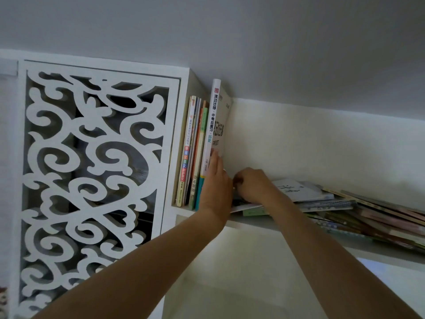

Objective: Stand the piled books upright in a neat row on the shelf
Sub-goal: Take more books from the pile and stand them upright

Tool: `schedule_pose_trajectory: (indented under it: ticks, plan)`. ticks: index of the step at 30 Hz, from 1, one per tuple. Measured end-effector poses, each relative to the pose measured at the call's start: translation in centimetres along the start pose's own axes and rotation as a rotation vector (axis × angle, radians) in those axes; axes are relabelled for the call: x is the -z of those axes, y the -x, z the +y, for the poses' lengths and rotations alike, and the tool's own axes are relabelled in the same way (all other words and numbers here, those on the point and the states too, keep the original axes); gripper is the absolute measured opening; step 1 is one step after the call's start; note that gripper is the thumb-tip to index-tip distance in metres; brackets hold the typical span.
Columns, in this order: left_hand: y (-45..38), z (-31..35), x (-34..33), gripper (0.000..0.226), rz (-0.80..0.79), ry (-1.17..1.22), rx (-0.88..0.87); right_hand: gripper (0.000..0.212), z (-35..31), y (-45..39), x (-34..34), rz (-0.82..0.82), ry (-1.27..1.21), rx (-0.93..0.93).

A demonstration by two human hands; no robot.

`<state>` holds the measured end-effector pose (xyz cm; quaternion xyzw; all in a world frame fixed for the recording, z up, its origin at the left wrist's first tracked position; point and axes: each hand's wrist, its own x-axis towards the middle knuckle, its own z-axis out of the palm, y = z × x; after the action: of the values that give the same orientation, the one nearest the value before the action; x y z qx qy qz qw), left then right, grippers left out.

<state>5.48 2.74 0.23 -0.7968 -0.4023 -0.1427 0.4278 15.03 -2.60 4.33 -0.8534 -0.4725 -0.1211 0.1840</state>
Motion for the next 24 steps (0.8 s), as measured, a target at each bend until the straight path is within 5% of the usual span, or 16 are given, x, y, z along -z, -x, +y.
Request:
schedule_pose_trajectory:
  ticks: [5,8,10,19,24]
  plan:
    - [-1.8,-0.1,1.7,0.092,-0.034,0.688,-0.132,0.023,5.2,1.9,3.1,0.114,0.185,-0.286]
    - [-2.1,0.2,1.1,0.073,-0.222,1.012,-0.453,0.021,8.1,2.2,3.8,0.167,0.085,-0.275]
    - [-2.4,0.7,-0.1,0.068,-0.136,1.023,-0.497,0.023,8.8,2.2,3.6,0.256,-0.004,-0.21]
    - [-1.9,2.2,-2.3,0.048,0.147,1.002,-0.392,0.023,8.1,3.4,2.9,1.173,-0.145,-0.066]
    - [-1.5,2.3,-2.4,0.045,0.19,1.041,-0.37,0.029,9.2,3.7,2.3,1.286,-0.095,-0.136]
